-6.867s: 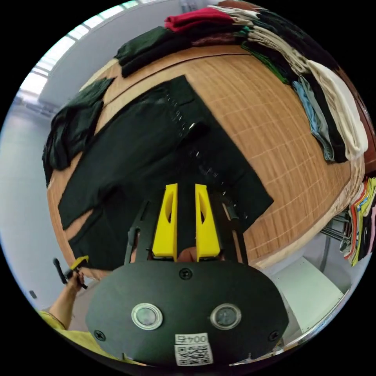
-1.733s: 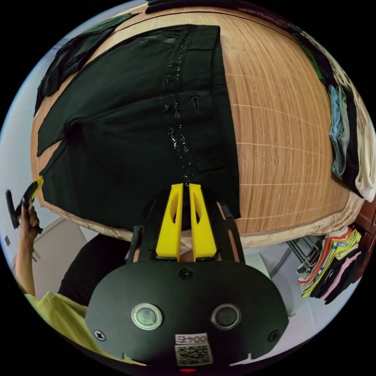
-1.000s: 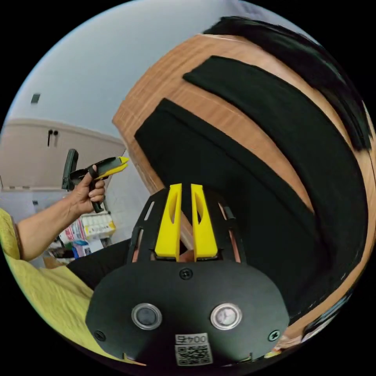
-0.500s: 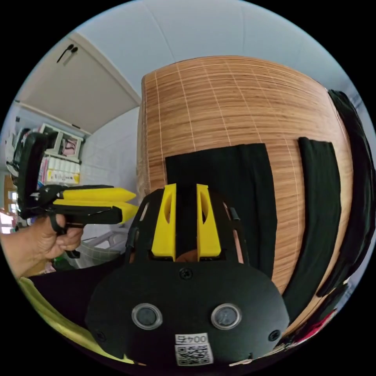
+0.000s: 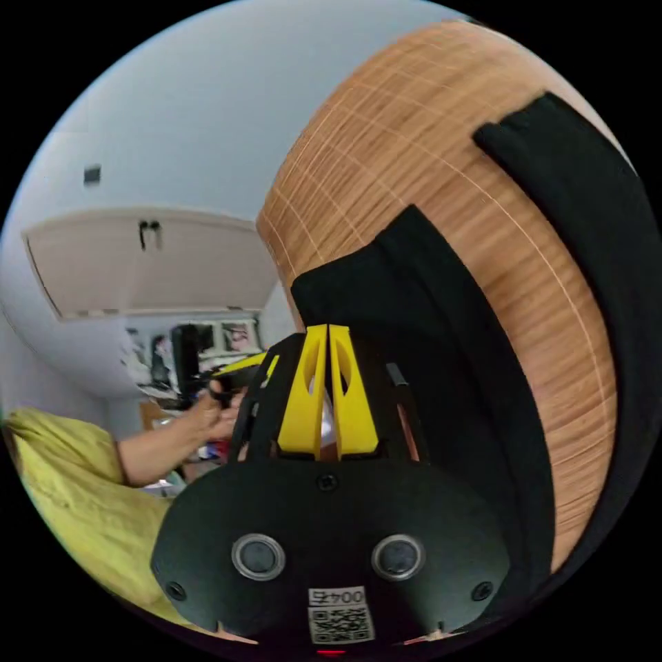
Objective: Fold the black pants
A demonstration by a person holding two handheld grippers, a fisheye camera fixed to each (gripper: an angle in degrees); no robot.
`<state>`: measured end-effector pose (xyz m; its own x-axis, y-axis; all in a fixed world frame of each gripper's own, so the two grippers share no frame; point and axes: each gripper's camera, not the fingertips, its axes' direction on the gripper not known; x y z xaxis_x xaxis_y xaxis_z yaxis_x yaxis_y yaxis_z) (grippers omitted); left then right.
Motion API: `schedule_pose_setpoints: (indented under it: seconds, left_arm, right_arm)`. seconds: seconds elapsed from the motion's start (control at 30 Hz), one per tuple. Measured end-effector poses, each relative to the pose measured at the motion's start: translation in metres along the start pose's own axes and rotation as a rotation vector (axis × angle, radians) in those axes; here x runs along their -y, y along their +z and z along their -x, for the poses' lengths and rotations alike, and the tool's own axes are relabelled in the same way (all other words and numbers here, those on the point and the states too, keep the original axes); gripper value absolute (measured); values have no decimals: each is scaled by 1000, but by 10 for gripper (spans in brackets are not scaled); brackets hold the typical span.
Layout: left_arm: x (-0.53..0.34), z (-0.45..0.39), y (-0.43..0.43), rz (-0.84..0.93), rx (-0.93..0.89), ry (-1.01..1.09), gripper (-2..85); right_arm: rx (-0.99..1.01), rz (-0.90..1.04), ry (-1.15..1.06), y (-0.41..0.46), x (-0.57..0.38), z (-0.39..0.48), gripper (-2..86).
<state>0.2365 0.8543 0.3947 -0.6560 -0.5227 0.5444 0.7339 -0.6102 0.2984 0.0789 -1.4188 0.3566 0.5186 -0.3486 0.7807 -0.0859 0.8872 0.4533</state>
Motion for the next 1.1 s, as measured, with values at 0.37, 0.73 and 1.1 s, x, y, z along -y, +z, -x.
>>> schedule_pose_setpoints:
  seconds: [0.37,0.73,1.1]
  left_arm:
    - [19,-10,51,40,-72,188,107]
    - [13,-7,83,59,-137,204,122]
    - [2,-12,108,95,-117,234,100]
  right_arm:
    - [350,-91,201,-25,-6,-133,-7]
    - [344,-107,225,-16,4,-192,-6]
    - [309,-116,249,14,11,-228,-5]
